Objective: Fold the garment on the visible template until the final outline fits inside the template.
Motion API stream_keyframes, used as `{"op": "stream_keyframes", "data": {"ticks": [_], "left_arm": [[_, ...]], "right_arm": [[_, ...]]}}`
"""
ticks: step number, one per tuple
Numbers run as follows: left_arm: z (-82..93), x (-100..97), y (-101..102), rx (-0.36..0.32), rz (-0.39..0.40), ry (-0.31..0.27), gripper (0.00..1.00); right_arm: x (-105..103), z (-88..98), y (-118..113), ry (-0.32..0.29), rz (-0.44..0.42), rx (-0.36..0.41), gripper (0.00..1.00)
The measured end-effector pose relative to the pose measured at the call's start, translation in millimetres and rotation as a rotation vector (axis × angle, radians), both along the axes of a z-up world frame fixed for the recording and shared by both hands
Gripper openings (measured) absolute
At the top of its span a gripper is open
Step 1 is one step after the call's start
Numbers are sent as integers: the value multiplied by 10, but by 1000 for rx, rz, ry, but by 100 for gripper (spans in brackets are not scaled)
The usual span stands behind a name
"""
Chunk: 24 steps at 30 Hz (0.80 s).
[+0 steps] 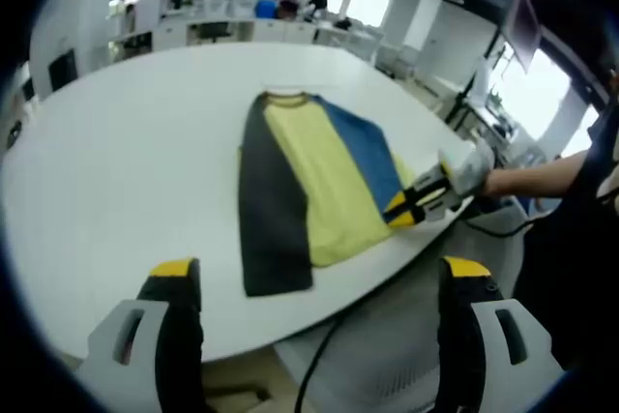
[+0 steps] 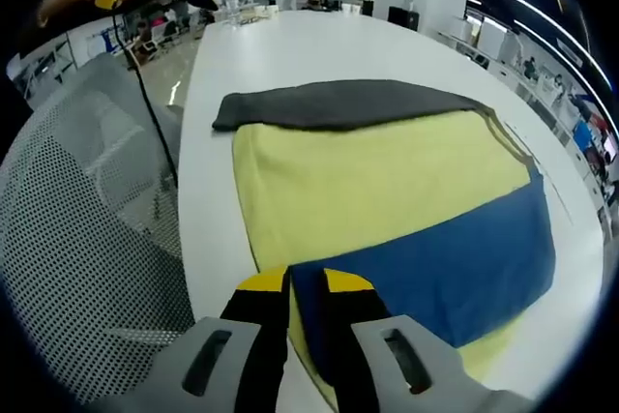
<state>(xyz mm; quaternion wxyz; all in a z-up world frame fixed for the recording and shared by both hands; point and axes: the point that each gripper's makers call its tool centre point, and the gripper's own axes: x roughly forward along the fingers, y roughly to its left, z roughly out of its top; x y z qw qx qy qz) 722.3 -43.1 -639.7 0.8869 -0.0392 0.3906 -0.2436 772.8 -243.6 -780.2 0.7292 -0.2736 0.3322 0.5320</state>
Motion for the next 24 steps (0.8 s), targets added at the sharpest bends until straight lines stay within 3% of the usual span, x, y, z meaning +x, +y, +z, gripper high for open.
{"op": "stream_keyframes", "data": {"ticks": [8, 24], "left_arm": [[53, 47, -69, 2, -7, -6, 98], [124, 42, -125, 6, -13, -11, 98]], "right_arm": [[42, -1, -18, -27, 4, -19, 4], [62, -9, -25, -6, -24, 18, 2]]}}
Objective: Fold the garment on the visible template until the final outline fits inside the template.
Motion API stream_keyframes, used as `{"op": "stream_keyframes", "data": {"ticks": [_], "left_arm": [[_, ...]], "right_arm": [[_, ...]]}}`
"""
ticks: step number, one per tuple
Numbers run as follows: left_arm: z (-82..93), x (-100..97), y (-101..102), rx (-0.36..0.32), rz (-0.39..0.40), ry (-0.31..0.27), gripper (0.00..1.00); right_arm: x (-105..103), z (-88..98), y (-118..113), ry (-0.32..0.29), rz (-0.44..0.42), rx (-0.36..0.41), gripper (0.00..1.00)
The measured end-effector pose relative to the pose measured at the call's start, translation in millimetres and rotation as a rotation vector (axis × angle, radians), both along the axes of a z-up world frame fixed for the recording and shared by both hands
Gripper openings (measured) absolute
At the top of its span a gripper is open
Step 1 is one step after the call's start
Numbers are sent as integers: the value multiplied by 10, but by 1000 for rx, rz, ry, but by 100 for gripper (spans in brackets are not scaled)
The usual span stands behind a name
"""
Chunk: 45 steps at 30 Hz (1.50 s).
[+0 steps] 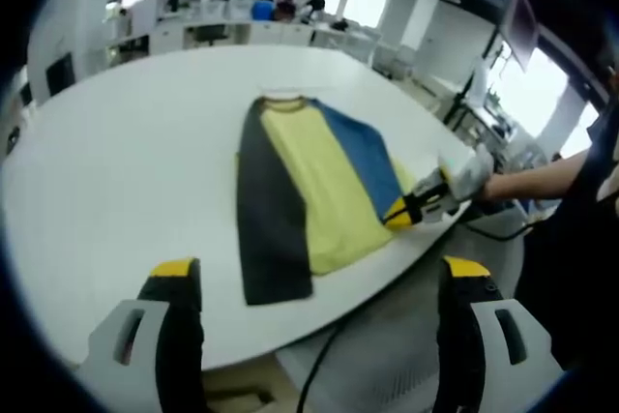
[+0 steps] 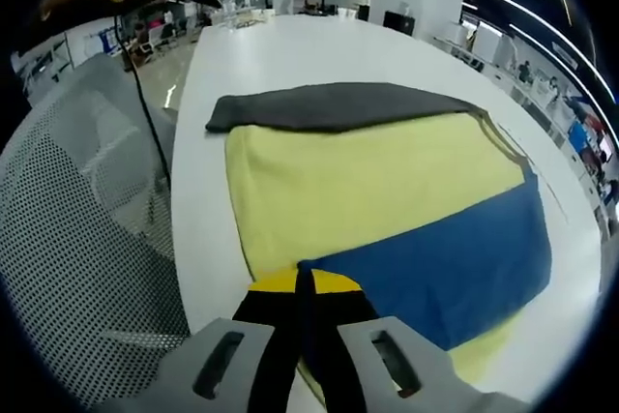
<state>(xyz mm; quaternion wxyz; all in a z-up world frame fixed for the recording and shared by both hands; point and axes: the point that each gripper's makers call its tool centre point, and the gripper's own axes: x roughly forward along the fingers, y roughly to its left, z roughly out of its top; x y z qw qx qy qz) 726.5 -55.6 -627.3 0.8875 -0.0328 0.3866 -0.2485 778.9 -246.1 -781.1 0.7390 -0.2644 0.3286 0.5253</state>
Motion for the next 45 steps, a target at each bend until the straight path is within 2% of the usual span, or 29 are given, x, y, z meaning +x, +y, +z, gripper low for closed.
{"op": "stream_keyframes", "data": {"ticks": [8, 14, 22, 24, 30, 42, 45], "left_arm": [[-9, 40, 24, -1, -8, -7, 97], [37, 79, 15, -2, -10, -24, 98], [75, 61, -42, -4, -11, -35, 98], [77, 59, -56, -5, -14, -37, 98], [95, 37, -91, -10, -15, -46, 98], [107, -53, -85, -2, -1, -45, 98], [106, -69, -104, 0, 1, -41, 98]], "right_arm": [[49, 137, -48, 40, -79, 74, 2], [258, 391, -155, 56, -212, 178, 2], [625, 802, -447, 10, -327, 268, 2], [738, 909, -580, 3, -367, 290, 2], [990, 1079, -914, -26, -459, 323, 2], [1385, 1337, -1597, -123, -571, 297, 2], [1513, 1377, -1840, -155, -610, 269, 2]]}}
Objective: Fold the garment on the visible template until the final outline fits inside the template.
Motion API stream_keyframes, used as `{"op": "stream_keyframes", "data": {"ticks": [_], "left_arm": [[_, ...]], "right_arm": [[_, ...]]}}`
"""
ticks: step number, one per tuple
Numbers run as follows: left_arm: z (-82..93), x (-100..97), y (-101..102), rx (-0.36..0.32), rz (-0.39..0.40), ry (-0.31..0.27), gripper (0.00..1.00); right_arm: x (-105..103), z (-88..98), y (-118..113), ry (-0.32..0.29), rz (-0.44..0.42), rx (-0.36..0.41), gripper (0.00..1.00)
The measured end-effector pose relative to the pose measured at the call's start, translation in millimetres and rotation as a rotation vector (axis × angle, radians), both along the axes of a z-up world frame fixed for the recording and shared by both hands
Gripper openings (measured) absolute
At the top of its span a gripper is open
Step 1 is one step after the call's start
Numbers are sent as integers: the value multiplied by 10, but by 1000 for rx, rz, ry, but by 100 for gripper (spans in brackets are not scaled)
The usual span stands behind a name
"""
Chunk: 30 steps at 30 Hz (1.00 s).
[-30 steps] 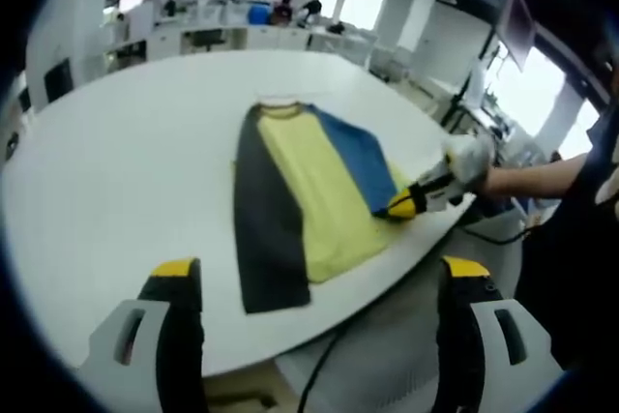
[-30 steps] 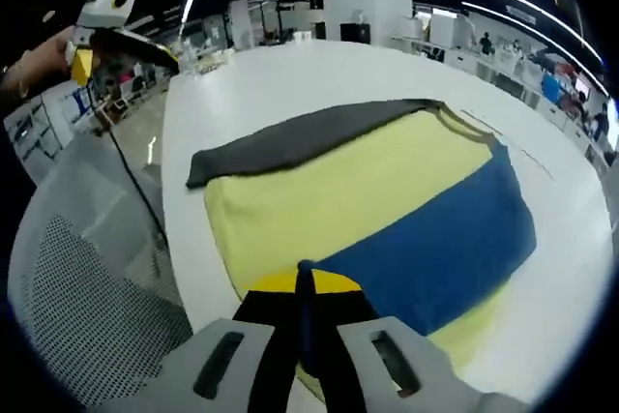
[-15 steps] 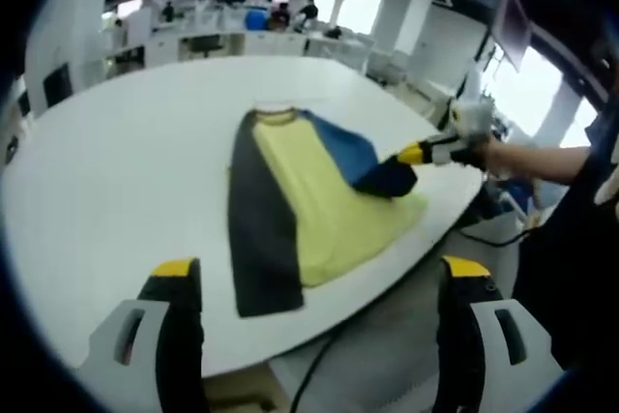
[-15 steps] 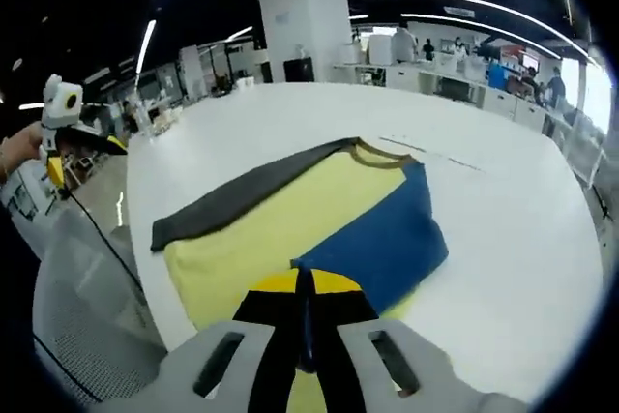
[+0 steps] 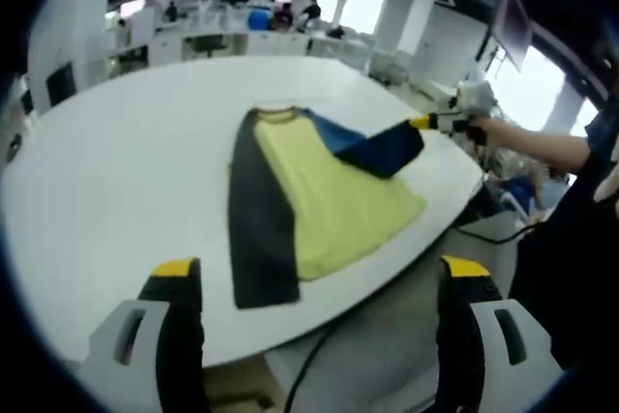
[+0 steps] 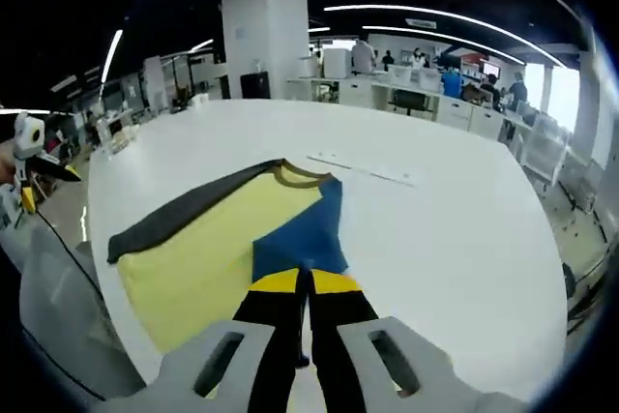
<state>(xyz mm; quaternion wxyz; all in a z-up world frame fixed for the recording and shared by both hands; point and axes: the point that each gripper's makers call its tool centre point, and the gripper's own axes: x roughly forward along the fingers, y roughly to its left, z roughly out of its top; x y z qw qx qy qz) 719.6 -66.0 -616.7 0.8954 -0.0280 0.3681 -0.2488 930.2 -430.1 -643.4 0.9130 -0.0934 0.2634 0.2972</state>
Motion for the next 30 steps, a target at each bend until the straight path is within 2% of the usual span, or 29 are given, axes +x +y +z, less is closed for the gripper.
{"op": "stream_keyframes", "data": {"ticks": [5, 14, 30], "left_arm": [[-2, -7, -36, 3, -1, 4, 98], [-18, 24, -83, 11, -4, 14, 97], [-81, 102, -85, 24, 10, 42, 97]], "right_arm": [[179, 75, -363, -12, -90, 3, 2], [438, 133, -929, -25, -169, -49, 2], [814, 81, -1635, -17, -274, -125, 2]]}}
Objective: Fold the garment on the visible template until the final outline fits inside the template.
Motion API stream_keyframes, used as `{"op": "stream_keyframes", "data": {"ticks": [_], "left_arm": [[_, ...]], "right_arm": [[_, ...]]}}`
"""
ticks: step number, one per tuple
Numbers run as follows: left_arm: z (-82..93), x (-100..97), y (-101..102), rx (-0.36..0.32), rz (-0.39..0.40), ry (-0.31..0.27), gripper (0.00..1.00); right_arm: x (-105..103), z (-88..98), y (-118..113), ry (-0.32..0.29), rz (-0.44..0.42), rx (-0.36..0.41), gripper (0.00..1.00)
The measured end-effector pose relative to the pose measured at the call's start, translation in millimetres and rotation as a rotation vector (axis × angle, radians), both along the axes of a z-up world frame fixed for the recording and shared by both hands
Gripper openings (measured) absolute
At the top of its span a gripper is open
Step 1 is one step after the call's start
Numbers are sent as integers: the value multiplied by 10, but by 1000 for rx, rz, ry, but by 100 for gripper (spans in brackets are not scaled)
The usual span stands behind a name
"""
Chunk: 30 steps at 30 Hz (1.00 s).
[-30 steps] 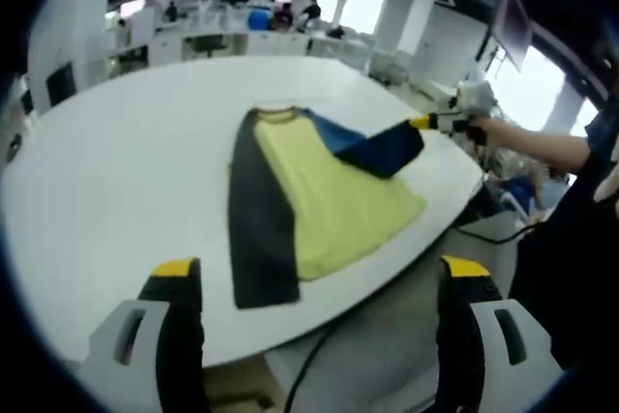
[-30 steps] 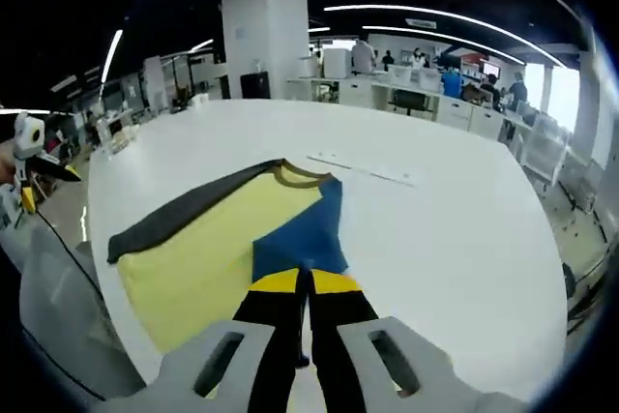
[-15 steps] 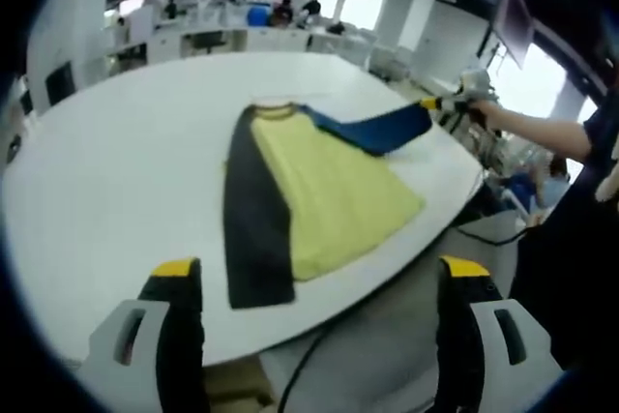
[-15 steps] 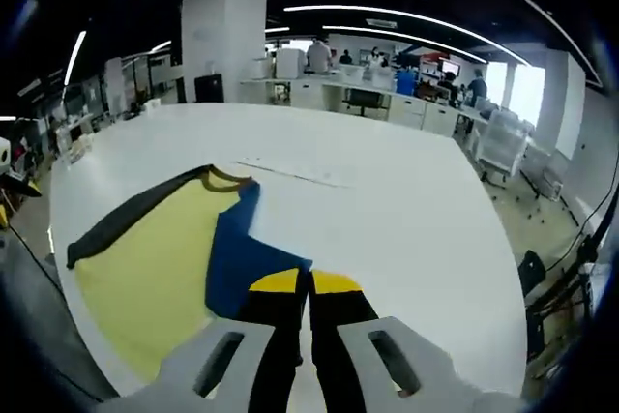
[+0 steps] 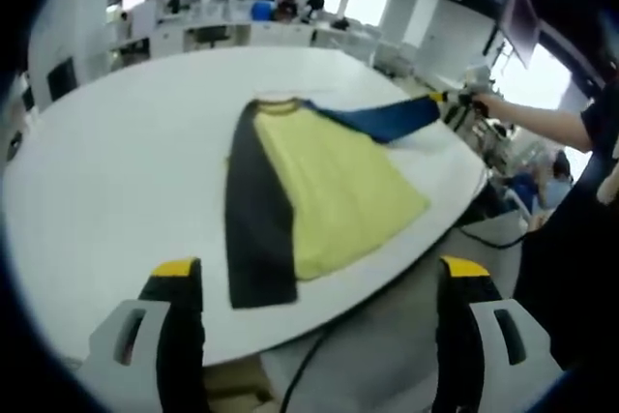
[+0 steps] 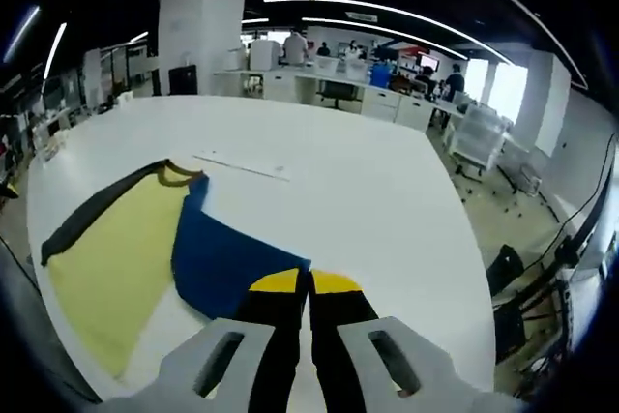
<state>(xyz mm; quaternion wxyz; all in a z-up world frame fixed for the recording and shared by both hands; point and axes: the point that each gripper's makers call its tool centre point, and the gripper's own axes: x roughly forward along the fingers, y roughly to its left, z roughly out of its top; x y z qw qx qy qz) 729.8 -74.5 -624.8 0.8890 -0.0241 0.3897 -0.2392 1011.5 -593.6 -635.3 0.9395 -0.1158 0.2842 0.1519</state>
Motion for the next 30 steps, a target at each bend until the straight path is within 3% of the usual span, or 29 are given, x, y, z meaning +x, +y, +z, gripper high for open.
{"op": "stream_keyframes", "data": {"ticks": [10, 19, 30], "left_arm": [[-63, 40, -9, 10, 0, 26, 97], [-130, 110, -45, 21, -9, 51, 97], [-278, 194, -72, 27, -18, 88, 97]], "right_arm": [[176, -133, -346, 20, -68, -26, 2], [143, -102, -402, 25, -111, -42, 2], [312, -217, -549, 50, -115, -75, 2]]}}
